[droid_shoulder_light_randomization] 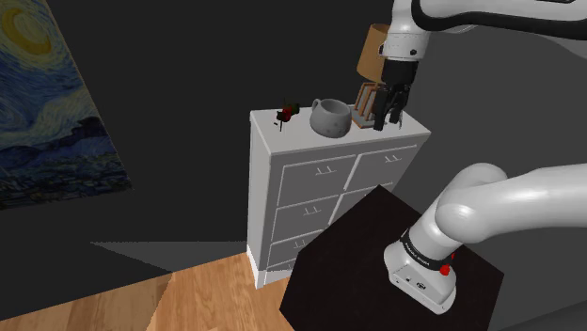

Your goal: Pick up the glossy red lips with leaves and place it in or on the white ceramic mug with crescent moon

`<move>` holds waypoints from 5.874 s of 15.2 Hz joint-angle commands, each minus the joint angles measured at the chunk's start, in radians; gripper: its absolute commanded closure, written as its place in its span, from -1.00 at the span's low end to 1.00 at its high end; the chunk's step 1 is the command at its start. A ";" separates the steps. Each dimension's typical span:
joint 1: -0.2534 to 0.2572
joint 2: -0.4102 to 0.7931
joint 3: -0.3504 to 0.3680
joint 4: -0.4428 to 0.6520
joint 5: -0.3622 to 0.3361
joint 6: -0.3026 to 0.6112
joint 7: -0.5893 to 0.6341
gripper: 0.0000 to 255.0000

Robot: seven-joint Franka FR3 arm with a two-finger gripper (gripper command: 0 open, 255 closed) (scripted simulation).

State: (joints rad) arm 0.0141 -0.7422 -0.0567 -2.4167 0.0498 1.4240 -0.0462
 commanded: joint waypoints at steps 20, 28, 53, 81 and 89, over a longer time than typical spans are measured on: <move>-0.133 0.505 0.329 0.162 -0.111 0.637 0.776 -1.00; -0.177 0.781 0.375 0.400 -0.371 0.705 1.161 -1.00; -0.179 0.907 0.350 0.447 -0.481 0.779 1.281 1.00; -0.156 1.136 0.330 0.690 -0.276 0.708 1.661 1.00; -0.157 1.125 0.333 0.702 -0.271 0.686 1.656 1.00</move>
State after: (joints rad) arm -0.1420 0.3865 0.2753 -1.7216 -0.2229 2.1194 1.6130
